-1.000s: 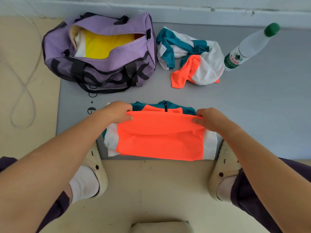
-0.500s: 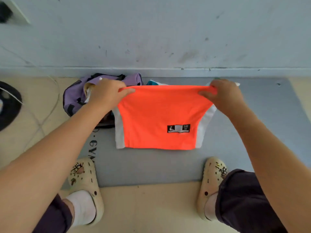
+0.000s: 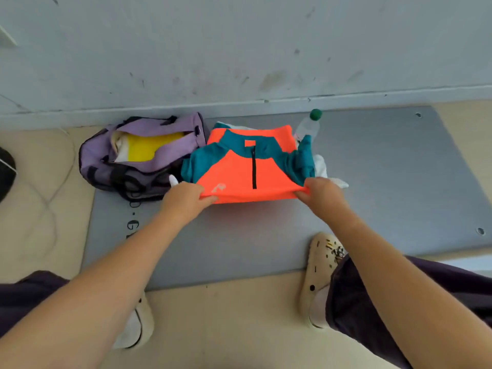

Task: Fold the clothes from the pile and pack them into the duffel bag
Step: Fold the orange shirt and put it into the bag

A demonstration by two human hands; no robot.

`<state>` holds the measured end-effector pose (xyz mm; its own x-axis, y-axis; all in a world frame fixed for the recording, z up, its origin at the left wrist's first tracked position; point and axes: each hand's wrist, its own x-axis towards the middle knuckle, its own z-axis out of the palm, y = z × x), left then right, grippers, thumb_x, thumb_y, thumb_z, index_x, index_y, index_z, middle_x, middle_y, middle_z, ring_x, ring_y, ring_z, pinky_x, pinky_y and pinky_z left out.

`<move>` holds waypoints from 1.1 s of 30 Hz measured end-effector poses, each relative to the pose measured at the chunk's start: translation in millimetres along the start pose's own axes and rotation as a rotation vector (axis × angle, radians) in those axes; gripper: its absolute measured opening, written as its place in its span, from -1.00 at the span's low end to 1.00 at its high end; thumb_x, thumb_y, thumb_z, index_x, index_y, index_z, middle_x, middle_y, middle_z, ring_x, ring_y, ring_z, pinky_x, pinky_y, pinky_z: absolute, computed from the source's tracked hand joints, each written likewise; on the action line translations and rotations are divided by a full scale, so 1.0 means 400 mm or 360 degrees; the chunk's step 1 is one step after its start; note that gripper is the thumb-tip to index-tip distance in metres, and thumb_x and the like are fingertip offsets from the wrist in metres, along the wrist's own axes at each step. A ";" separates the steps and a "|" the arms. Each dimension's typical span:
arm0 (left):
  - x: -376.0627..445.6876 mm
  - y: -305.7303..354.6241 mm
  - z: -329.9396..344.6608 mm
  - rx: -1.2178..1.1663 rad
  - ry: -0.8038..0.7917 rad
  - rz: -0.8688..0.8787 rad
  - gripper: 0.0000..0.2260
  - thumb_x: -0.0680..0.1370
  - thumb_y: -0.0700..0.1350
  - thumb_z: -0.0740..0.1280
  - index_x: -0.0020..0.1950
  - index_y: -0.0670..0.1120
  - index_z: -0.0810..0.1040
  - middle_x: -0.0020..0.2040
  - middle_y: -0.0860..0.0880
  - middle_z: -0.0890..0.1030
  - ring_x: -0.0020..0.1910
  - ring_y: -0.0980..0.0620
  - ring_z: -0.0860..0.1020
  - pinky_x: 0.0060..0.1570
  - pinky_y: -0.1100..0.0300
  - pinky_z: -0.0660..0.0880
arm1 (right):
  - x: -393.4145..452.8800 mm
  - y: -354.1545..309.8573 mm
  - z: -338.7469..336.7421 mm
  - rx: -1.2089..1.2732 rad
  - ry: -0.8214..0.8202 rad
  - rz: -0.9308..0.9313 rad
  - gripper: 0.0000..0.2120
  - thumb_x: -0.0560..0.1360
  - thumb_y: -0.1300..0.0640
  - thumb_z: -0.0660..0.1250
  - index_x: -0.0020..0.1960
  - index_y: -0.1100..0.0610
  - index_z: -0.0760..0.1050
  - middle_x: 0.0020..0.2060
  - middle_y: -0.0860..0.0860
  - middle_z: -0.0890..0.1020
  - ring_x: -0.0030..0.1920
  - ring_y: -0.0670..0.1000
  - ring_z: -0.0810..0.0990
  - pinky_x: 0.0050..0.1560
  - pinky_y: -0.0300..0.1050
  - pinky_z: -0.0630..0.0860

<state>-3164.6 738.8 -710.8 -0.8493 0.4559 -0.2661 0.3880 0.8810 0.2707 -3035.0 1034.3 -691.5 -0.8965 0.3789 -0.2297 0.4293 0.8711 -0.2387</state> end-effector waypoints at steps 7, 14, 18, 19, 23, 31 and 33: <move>-0.085 -0.067 0.306 -0.0041 -0.0982 -0.0254 -0.56 0.49 0.22 0.37 0.14 -0.10 0.61 0.15 -0.12 0.64 0.11 -0.10 0.59 0.04 0.14 0.49 | -0.071 0.030 0.283 -0.0148 -0.0988 0.0100 -0.73 0.56 0.11 0.25 0.13 0.26 0.55 0.11 0.18 0.60 0.14 0.17 0.57 0.09 -0.07 0.46; 0.029 -0.111 0.328 -0.0036 -0.0879 -0.0657 -0.55 0.53 0.24 0.25 -0.03 -0.16 0.57 -0.09 -0.14 0.69 -0.15 -0.13 0.68 -0.16 0.12 0.54 | 0.010 0.023 0.347 -0.0129 -0.1069 0.0157 -0.76 0.53 0.02 0.27 -0.03 0.21 0.54 0.02 0.17 0.64 -0.09 0.15 0.58 -0.06 -0.08 0.49; 0.066 -0.164 0.330 -0.0247 -0.0044 -0.1065 -0.49 0.43 0.14 0.46 0.19 -0.15 0.40 0.19 -0.19 0.48 0.17 -0.24 0.49 -0.01 -0.09 0.47 | 0.096 -0.033 0.391 0.0023 -0.0503 0.0058 -0.60 0.51 -0.01 0.34 0.27 0.13 0.40 0.13 0.12 0.51 0.16 0.18 0.49 0.01 0.05 0.51; 0.066 -0.175 0.339 -0.0320 -0.0022 -0.1188 -0.38 0.38 0.16 0.50 0.23 -0.17 0.37 0.22 -0.20 0.45 0.21 -0.24 0.46 0.03 -0.11 0.47 | 0.108 -0.050 0.407 -0.0030 -0.0404 -0.0026 -0.50 0.49 -0.04 0.37 0.35 0.11 0.34 0.17 0.11 0.47 0.19 0.17 0.46 0.02 0.08 0.50; 0.078 -0.202 0.384 -0.0785 -0.0083 -0.1316 -0.40 0.33 0.18 0.55 0.16 -0.12 0.40 0.12 -0.10 0.55 0.03 -0.13 0.54 -0.08 0.06 0.45 | 0.141 -0.103 0.460 -0.0207 -0.0250 -0.0206 -0.16 0.39 -0.20 0.44 0.53 0.02 0.15 0.45 0.12 0.28 0.44 0.20 0.25 0.28 0.23 0.35; 0.084 -0.170 0.430 -0.0925 -0.0039 -0.1009 -0.71 0.40 0.09 0.49 -0.24 -0.01 0.42 -0.27 0.06 0.53 -0.30 0.00 0.50 -0.40 0.18 0.31 | 0.141 -0.130 0.531 -0.0318 -0.0425 -0.0125 0.11 0.25 -0.42 0.39 0.59 -0.08 -0.11 0.57 0.17 -0.05 0.55 0.27 -0.09 0.40 0.40 0.14; 0.067 -0.168 0.437 -0.0873 -0.0065 -0.0982 -0.70 0.42 0.09 0.47 -0.12 -0.05 0.42 -0.20 0.03 0.53 -0.23 -0.04 0.50 -0.27 0.14 0.35 | 0.139 -0.125 0.532 -0.0326 -0.0414 -0.0133 0.10 0.26 -0.44 0.36 0.59 -0.09 -0.11 0.58 0.16 -0.05 0.56 0.26 -0.09 0.40 0.39 0.13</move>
<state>-3151.0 714.1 -898.0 -0.8348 -0.0760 -0.5453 -0.3827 0.7922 0.4754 -3083.0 945.4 -893.1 -0.8583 0.2340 -0.4566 0.3008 0.9504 -0.0785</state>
